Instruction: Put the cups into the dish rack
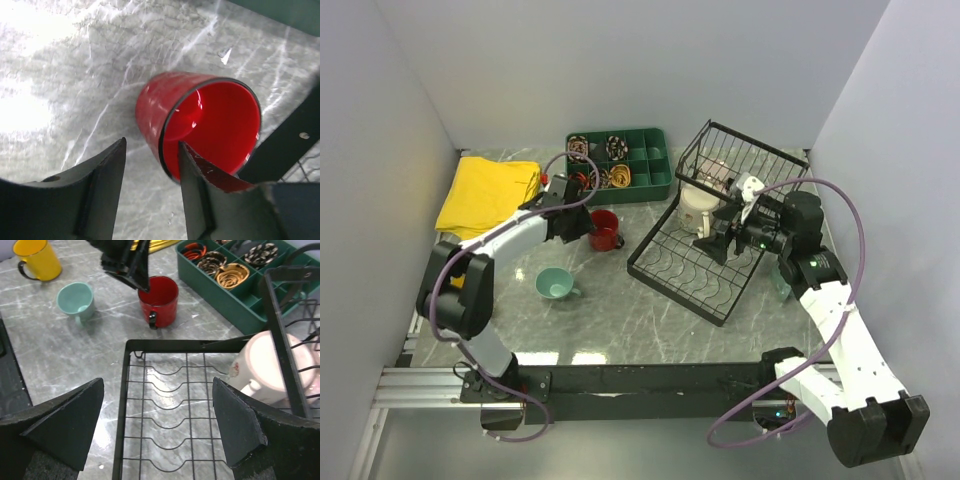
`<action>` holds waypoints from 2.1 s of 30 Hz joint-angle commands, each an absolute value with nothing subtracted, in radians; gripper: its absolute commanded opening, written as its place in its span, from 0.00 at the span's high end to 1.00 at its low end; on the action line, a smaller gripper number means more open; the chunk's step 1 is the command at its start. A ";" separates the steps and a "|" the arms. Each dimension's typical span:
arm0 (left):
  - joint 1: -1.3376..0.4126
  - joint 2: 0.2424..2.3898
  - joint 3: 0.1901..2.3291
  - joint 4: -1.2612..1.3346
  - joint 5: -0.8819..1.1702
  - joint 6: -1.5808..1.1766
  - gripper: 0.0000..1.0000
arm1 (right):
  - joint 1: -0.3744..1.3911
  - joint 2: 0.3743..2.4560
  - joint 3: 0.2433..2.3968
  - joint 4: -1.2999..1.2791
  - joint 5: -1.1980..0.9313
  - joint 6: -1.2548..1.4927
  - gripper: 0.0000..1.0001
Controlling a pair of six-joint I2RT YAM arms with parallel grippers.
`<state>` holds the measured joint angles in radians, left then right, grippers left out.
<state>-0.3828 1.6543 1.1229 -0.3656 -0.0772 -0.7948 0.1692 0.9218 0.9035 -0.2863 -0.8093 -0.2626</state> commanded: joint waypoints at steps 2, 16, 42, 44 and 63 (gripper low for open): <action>-0.383 1.715 1.186 -0.379 -0.087 -0.742 0.54 | 0.163 0.897 0.891 -0.230 -0.871 -0.241 0.05; -0.327 1.533 1.045 -0.187 -0.034 -0.730 0.99 | 0.256 1.101 1.150 -0.603 -0.939 -0.419 0.05; -0.304 0.908 0.719 0.706 0.210 -1.140 0.99 | 0.520 1.520 1.286 0.547 -1.148 1.206 0.00; -0.319 0.916 0.727 0.724 0.203 -1.147 0.99 | 0.541 1.534 1.278 0.648 -1.135 1.279 0.00; -0.431 1.006 0.756 0.810 0.075 -1.141 0.99 | 0.586 1.583 1.218 0.960 -0.986 1.646 0.39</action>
